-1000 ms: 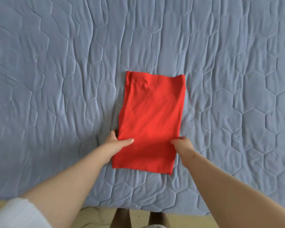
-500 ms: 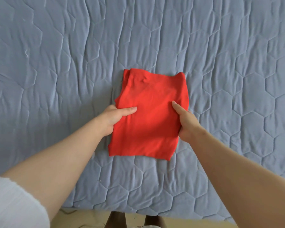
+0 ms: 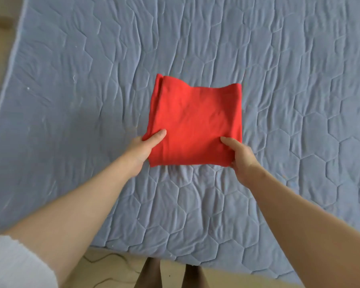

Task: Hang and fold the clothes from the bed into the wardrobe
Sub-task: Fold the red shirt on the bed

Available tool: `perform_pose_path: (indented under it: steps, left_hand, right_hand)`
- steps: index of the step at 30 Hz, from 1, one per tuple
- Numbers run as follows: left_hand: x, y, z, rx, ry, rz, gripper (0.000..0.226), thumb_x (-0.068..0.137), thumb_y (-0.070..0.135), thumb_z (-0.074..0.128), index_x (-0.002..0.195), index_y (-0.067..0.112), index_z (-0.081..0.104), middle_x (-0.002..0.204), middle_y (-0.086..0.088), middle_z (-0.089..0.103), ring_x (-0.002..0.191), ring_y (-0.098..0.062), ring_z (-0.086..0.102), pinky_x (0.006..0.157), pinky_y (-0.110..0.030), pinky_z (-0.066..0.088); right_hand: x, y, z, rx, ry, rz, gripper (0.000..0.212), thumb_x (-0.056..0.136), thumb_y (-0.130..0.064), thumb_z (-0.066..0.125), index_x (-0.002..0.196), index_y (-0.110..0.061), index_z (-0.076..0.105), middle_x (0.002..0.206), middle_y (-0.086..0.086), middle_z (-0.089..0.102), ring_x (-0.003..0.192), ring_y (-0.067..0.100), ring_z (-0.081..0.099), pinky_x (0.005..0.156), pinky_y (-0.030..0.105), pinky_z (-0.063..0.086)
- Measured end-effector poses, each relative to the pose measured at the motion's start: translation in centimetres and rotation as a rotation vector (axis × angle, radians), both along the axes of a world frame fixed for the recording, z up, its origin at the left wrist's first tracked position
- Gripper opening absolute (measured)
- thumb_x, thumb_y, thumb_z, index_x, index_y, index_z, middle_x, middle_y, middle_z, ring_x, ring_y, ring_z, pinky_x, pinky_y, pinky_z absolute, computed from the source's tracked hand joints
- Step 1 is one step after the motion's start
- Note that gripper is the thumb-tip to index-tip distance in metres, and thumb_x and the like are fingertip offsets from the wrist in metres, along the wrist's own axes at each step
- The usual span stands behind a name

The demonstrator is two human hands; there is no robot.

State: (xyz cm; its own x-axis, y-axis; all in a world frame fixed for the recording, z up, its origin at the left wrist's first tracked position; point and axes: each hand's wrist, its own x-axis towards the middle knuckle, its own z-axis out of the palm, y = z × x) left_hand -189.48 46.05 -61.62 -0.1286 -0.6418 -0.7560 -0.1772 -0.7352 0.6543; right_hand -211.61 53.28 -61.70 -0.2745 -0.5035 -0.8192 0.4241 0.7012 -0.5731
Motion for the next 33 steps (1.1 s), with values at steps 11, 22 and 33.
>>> perform_pose_path:
  steps: [11,22,33]
  left_hand:
    - [4.9,10.2,-8.1,0.258,-0.262,-0.183,0.029,0.077,0.041,0.071,0.098,0.027,0.056,0.104,0.004,0.066,0.096,-0.013,0.061,0.085,-0.03,0.046]
    - [2.2,10.2,-7.2,-0.117,-0.781,-0.19,0.014,0.086,0.02,0.059,0.095,0.009,0.056,0.104,-0.016,0.062,0.102,-0.033,0.056,0.082,-0.037,0.04]
    - [0.2,10.9,-11.4,-0.821,-0.955,-1.042,0.055,0.083,0.041,0.056,0.135,0.026,0.048,0.142,-0.007,0.046,0.134,-0.036,0.036,0.104,-0.065,0.021]
  right_hand:
    - [3.9,9.5,-7.0,0.294,0.103,0.159,0.029,0.081,-0.034,0.07,0.099,-0.017,0.055,0.083,-0.005,0.061,0.075,0.009,0.058,0.071,0.021,0.045]
    - [4.5,7.5,-7.8,0.359,0.555,0.342,0.037,0.09,-0.032,0.054,0.122,-0.013,0.049,0.119,0.007,0.057,0.114,0.029,0.051,0.095,0.039,0.039]
    - [7.4,8.2,-11.8,0.108,1.009,1.11,0.057,0.093,-0.055,0.023,0.146,-0.045,0.006,0.159,-0.005,-0.001,0.145,0.023,-0.008,0.112,0.053,-0.008]
